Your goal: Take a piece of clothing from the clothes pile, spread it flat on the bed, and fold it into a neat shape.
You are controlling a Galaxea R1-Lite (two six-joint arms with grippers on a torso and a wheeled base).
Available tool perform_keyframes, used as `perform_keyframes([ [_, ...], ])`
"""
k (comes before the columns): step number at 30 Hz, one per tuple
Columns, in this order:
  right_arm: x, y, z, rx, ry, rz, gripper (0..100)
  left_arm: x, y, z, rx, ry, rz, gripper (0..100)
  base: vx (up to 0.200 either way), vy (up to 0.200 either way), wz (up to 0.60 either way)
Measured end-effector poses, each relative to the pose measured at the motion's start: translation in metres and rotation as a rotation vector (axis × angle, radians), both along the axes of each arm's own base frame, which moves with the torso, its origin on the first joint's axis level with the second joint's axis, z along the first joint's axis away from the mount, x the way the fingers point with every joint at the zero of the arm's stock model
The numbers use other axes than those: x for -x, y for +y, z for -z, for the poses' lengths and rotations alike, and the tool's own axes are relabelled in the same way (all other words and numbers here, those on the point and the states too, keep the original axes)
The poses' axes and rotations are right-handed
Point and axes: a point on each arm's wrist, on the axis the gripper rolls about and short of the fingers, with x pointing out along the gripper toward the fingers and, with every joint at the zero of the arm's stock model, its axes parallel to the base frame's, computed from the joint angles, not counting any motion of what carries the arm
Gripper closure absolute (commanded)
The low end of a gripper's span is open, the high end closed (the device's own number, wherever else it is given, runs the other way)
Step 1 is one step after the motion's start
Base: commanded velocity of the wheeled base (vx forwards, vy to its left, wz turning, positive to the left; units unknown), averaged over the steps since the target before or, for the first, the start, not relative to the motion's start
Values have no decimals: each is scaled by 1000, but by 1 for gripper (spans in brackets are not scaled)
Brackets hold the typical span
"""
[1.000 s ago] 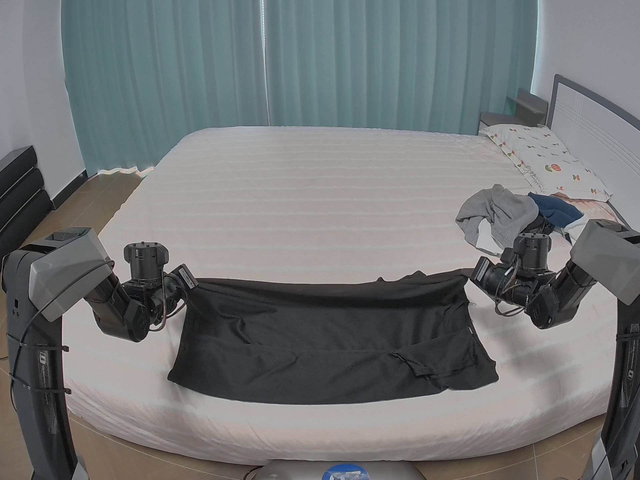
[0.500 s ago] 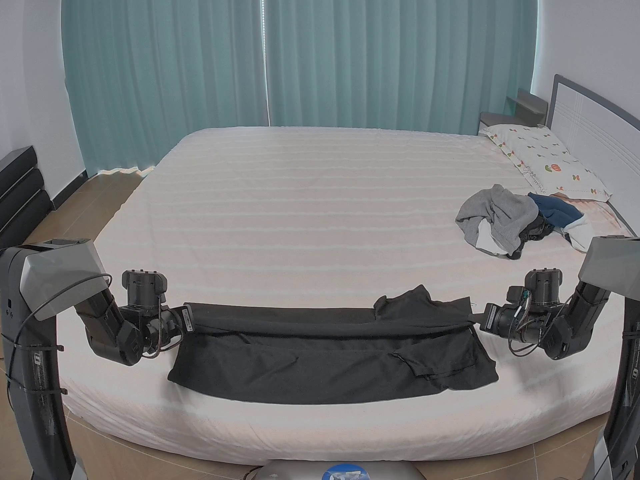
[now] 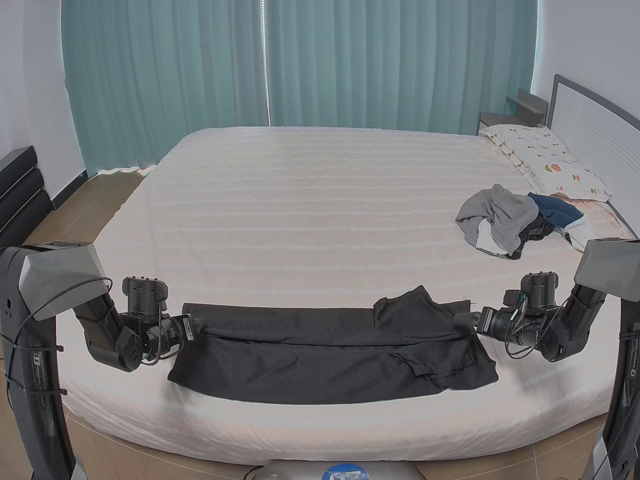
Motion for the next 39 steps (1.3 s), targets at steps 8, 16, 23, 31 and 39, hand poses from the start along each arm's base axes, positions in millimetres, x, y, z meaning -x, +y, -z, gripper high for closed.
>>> perform_keyframes([
  [8, -9, -5, -30, -93, -21, 79, 0, -3, 3, -17, 43, -53, -16, 0, 0, 0, 0],
  [16, -17, 5, -40, -266, 35, 177, 0, -22, 4, -37, 218, -121, -124, 0, 0, 0, 0],
  [23, -22, 5, -34, -313, 67, 206, 0, -38, 4, -44, 439, 3, -192, 0, 0, 0, 0],
  [31, -21, 4, -17, -319, 120, 222, 0, -48, 10, -42, 458, 36, -183, 0, 0, 0, 0],
  [39, -17, 4, -13, -312, 135, 235, 0, -33, 14, -38, 337, 126, -180, 0, 0, 0, 0],
])
